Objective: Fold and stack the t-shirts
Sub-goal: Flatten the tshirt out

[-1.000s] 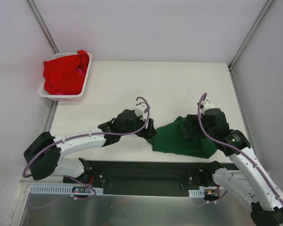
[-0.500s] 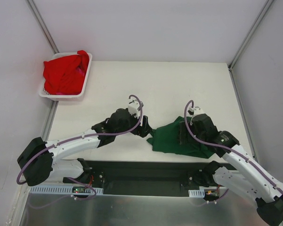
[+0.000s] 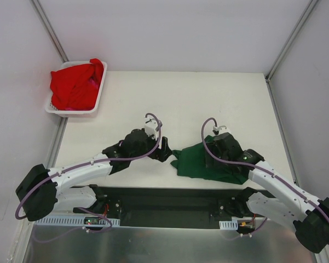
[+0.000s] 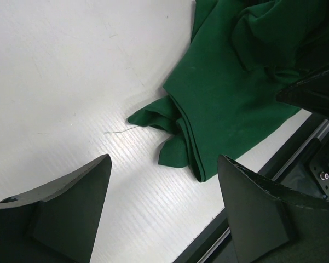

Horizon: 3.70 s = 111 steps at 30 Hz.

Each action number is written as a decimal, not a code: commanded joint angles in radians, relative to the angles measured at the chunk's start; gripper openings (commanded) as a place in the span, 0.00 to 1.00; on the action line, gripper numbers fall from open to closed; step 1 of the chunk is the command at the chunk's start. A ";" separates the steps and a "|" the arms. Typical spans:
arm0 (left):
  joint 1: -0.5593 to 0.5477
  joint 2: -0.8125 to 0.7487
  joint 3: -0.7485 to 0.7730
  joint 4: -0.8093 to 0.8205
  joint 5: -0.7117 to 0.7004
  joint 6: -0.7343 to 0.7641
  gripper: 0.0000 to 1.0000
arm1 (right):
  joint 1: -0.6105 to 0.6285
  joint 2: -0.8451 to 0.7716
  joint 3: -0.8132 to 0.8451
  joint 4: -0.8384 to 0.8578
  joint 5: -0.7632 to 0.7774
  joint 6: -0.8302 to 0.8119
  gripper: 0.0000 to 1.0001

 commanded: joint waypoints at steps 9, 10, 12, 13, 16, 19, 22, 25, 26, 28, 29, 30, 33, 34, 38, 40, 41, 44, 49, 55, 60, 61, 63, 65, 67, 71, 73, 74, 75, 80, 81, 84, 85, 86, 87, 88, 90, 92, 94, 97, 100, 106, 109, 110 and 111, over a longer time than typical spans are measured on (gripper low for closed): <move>0.019 -0.049 -0.023 0.002 -0.020 0.025 0.78 | 0.007 0.083 0.033 0.116 0.144 -0.009 0.61; 0.019 -0.052 -0.025 0.000 -0.019 0.025 0.78 | 0.008 0.090 0.033 0.121 0.147 -0.010 0.57; 0.022 -0.060 -0.030 -0.001 -0.020 0.025 0.78 | 0.008 0.103 0.029 0.135 0.150 -0.010 0.43; 0.024 -0.061 -0.033 -0.001 -0.020 0.025 0.78 | 0.007 0.107 0.028 0.138 0.150 -0.010 0.41; 0.029 -0.070 -0.045 -0.001 -0.020 0.020 0.78 | 0.008 0.113 0.028 0.147 0.152 -0.009 0.28; 0.030 -0.075 -0.057 -0.001 -0.020 0.012 0.78 | 0.007 0.108 0.031 0.146 0.158 -0.010 0.07; 0.030 -0.067 -0.060 0.005 -0.020 0.006 0.79 | 0.007 0.091 0.042 0.123 0.187 -0.010 0.01; 0.030 -0.037 -0.066 0.052 0.022 -0.015 0.87 | 0.007 0.067 0.057 0.090 0.217 -0.015 0.01; 0.029 -0.025 -0.072 0.075 0.042 -0.031 0.88 | 0.007 0.061 0.062 0.077 0.230 -0.017 0.01; 0.029 0.018 -0.080 0.140 0.088 -0.049 0.89 | 0.007 0.044 0.072 0.061 0.239 -0.018 0.01; 0.029 0.035 -0.082 0.164 0.104 -0.064 0.89 | 0.007 0.039 0.075 0.049 0.248 -0.020 0.01; 0.027 0.073 -0.085 0.221 0.139 -0.071 0.89 | 0.008 0.035 0.079 0.046 0.250 -0.020 0.01; 0.022 0.161 -0.076 0.298 0.209 -0.101 0.87 | 0.007 0.022 0.082 0.032 0.251 -0.018 0.01; 0.016 0.182 -0.056 0.336 0.222 -0.107 0.86 | 0.007 0.021 0.083 0.031 0.251 -0.015 0.01; -0.005 0.287 0.016 0.396 0.266 -0.110 0.83 | 0.007 0.018 0.082 0.017 0.250 -0.015 0.01; -0.005 0.341 0.056 0.418 0.291 -0.114 0.82 | 0.007 0.013 0.079 0.012 0.248 -0.012 0.02; -0.005 0.354 0.068 0.427 0.297 -0.115 0.81 | 0.007 0.010 0.080 0.011 0.248 -0.012 0.01; -0.007 0.400 0.115 0.438 0.322 -0.110 0.79 | 0.008 0.002 0.074 0.004 0.248 -0.010 0.01; -0.007 0.442 0.174 0.430 0.331 -0.077 0.78 | 0.008 -0.005 0.063 0.000 0.245 -0.004 0.01; -0.007 0.509 0.196 0.433 0.354 -0.069 0.77 | 0.007 -0.025 0.065 -0.014 0.250 -0.001 0.01; -0.008 0.542 0.190 0.435 0.354 -0.061 0.76 | 0.007 -0.036 0.065 -0.023 0.250 -0.001 0.01; -0.007 0.545 0.188 0.435 0.354 -0.057 0.76 | 0.007 -0.039 0.065 -0.025 0.253 0.000 0.01; -0.007 0.546 0.181 0.433 0.348 -0.054 0.76 | 0.007 -0.041 0.062 -0.026 0.251 0.003 0.01; -0.007 0.545 0.173 0.433 0.345 -0.054 0.76 | 0.007 -0.042 0.060 -0.026 0.251 0.006 0.01; -0.007 0.545 0.165 0.433 0.343 -0.052 0.76 | 0.008 -0.042 0.060 -0.028 0.253 0.008 0.01; -0.007 0.549 0.150 0.438 0.334 -0.049 0.76 | 0.007 -0.042 0.065 -0.028 0.256 0.006 0.01; -0.007 0.549 0.141 0.436 0.328 -0.045 0.75 | 0.007 -0.041 0.068 -0.028 0.257 0.008 0.01; -0.007 0.549 0.138 0.438 0.319 -0.041 0.76 | 0.007 -0.042 0.066 -0.028 0.257 0.006 0.01; -0.005 0.549 0.133 0.436 0.316 -0.038 0.75 | 0.007 -0.042 0.069 -0.028 0.256 0.005 0.01; -0.005 0.549 0.121 0.433 0.308 -0.032 0.75 | 0.007 -0.045 0.068 -0.029 0.257 0.006 0.01; -0.005 0.549 0.118 0.433 0.305 -0.032 0.75 | 0.007 -0.045 0.068 -0.029 0.257 0.006 0.01; -0.005 0.552 0.118 0.432 0.309 -0.035 0.75 | 0.007 -0.047 0.065 -0.029 0.257 0.008 0.01; -0.005 0.558 0.119 0.436 0.311 -0.038 0.75 | 0.007 -0.047 0.063 -0.031 0.259 0.008 0.01; -0.005 0.560 0.119 0.439 0.316 -0.041 0.75 | 0.007 -0.050 0.063 -0.031 0.259 0.008 0.01; -0.005 0.563 0.122 0.444 0.317 -0.046 0.75 | 0.008 -0.048 0.063 -0.032 0.259 0.008 0.01; -0.005 0.569 0.122 0.450 0.320 -0.049 0.75 | 0.007 -0.048 0.063 -0.034 0.262 0.009 0.01; -0.005 0.572 0.131 0.453 0.322 -0.054 0.72 | 0.007 -0.051 0.060 -0.035 0.263 0.009 0.01; -0.005 0.580 0.139 0.455 0.329 -0.057 0.64 | 0.007 -0.051 0.059 -0.035 0.262 0.008 0.01; -0.005 0.586 0.153 0.454 0.332 -0.058 0.61 | 0.007 -0.048 0.056 -0.035 0.260 0.009 0.01; -0.005 0.585 0.168 0.453 0.339 -0.063 0.57 | 0.007 -0.047 0.048 -0.034 0.256 0.016 0.01; -0.005 0.572 0.177 0.442 0.339 -0.061 0.54 | 0.007 -0.045 0.043 -0.028 0.250 0.017 0.01; -0.005 0.529 0.188 0.413 0.332 -0.046 0.56 | 0.007 -0.035 0.039 -0.019 0.236 0.023 0.01; -0.005 0.523 0.196 0.401 0.331 -0.037 0.56 | 0.007 -0.033 0.039 -0.015 0.234 0.026 0.01; -0.005 0.523 0.197 0.401 0.331 -0.035 0.55 | 0.008 -0.033 0.040 -0.017 0.234 0.025 0.01; -0.005 0.525 0.196 0.399 0.329 -0.035 0.54 | 0.007 -0.033 0.040 -0.017 0.234 0.023 0.01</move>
